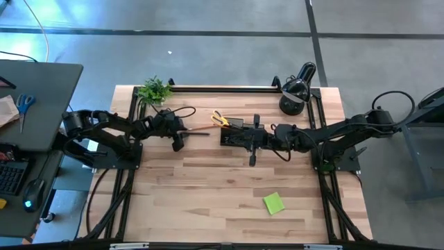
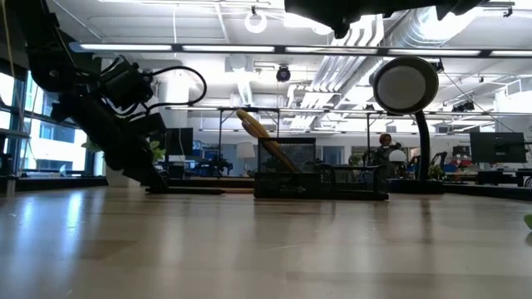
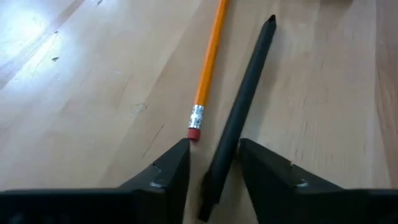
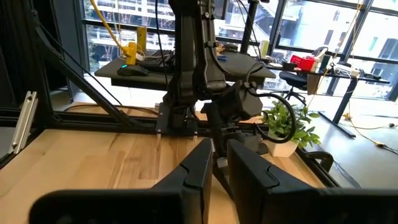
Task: Pick and place office supplies into organizer
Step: Put the black pen into the desk organizer
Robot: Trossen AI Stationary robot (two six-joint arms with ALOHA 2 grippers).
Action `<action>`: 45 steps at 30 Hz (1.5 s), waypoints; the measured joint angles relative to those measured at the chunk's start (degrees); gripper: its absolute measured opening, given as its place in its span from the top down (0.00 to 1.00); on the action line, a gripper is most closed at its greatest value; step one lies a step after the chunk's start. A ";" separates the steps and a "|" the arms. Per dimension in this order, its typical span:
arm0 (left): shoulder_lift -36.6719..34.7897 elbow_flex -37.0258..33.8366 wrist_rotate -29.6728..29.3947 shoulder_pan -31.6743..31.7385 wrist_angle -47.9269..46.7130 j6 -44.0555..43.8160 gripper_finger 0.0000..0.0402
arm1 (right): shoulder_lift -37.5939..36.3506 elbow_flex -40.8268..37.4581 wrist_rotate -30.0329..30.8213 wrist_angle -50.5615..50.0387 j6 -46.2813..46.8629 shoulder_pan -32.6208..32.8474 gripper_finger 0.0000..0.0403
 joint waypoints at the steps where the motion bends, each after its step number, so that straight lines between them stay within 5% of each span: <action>1: 0.00 0.01 0.02 0.00 -0.01 0.26 0.71 | 0.00 0.00 0.00 -0.10 0.49 0.00 0.89; 12: 0.00 0.00 1.39 -0.02 0.12 2.73 0.97 | 0.00 0.00 0.00 -0.93 1.27 0.00 0.89; 22: 0.00 0.01 2.27 -0.02 -0.08 5.24 0.91 | 0.00 0.00 0.02 -1.75 2.34 0.00 0.89; 28: -0.04 1.85 6.62 -0.07 -2.12 5.46 0.96 | 0.00 0.00 0.02 -1.75 2.34 0.00 0.89; 45: -4.42 10.85 17.78 -2.76 -19.82 4.81 0.96 | 0.90 -0.02 1.48 -4.74 4.27 0.16 0.89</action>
